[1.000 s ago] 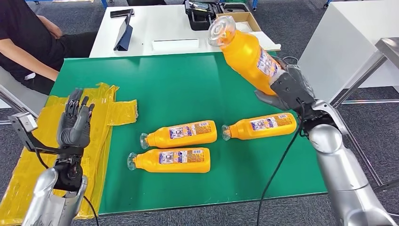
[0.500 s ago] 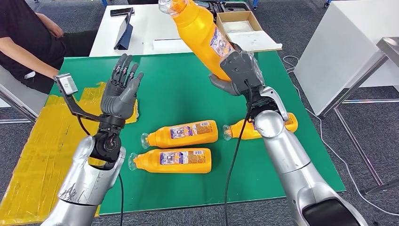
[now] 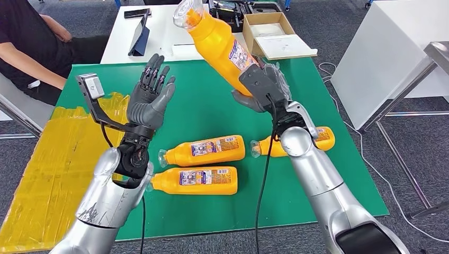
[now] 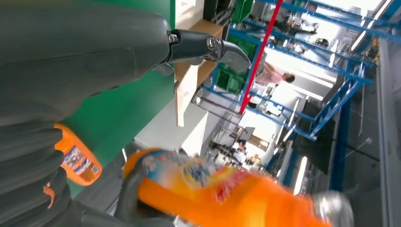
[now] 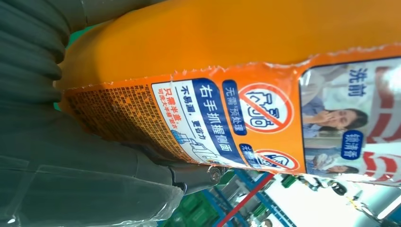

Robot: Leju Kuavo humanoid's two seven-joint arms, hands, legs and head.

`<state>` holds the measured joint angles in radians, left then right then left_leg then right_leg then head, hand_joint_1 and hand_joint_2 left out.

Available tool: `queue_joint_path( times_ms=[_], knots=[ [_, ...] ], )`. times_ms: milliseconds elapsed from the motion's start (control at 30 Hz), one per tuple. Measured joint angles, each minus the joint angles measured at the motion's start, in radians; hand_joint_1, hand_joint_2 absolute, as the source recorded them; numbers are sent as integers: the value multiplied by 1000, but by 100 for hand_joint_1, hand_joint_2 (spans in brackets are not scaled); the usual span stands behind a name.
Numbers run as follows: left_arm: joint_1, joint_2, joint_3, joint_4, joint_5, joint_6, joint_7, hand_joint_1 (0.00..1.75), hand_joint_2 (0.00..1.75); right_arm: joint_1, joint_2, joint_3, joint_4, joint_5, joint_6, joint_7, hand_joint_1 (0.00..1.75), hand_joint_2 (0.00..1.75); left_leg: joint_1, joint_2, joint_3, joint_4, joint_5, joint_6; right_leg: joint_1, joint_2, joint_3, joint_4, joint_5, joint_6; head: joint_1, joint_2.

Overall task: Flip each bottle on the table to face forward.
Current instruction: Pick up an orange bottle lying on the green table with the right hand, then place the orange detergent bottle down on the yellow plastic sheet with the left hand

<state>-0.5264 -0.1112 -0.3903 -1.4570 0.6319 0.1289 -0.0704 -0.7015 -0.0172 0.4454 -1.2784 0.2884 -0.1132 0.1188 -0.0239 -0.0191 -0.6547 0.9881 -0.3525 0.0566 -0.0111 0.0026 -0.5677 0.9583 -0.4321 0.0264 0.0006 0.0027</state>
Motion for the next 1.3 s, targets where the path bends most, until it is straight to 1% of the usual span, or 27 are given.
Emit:
queue_joint_path(
  times_ms=[167, 333, 533, 700, 967, 1300],
  knots=[
    [0, -26, -32, -31, -33, 7, 44, 0, 175, 31, -3, -2, 11, 77, 16, 21, 175, 175, 0, 0, 0, 0, 0, 0, 0, 0, 0, 0, 0, 0, 0, 0],
    [-5, -40, -77, -37, -41, 34, 65, 0, 175, 78, 6, 4, 9, 202, 24, 26, 175, 175, 0, 0, 0, 0, 0, 0, 0, 0, 0, 0, 0, 0, 0, 0],
    [-21, -47, -104, -29, -41, 67, 77, 0, 175, 101, 51, 35, -2, 285, 48, 40, 175, 175, 1, 1, 0, 0, 0, 0, 0, 0, -1, 0, 0, 0, 0, 0],
    [-31, -49, -119, -27, -54, 105, 94, 0, 175, 106, 85, 65, -23, 330, 38, 43, 175, 175, 1, 1, 0, 0, 0, 0, 0, 0, -1, 0, 0, 0, 0, 0],
    [-62, -50, -142, -20, -112, 161, 108, 0, 175, 107, 111, 78, -36, 336, 32, 49, 175, 175, 1, 0, -1, 0, 0, 0, 0, 0, -1, 0, 0, 0, 0, 0],
    [-98, -56, -162, 5, -145, 224, 140, 0, 175, 95, 153, 115, -36, 285, 34, 54, 175, 175, 1, 0, -1, 0, 0, 0, 0, -1, -1, 0, 0, 0, 0, 0]
  ],
)
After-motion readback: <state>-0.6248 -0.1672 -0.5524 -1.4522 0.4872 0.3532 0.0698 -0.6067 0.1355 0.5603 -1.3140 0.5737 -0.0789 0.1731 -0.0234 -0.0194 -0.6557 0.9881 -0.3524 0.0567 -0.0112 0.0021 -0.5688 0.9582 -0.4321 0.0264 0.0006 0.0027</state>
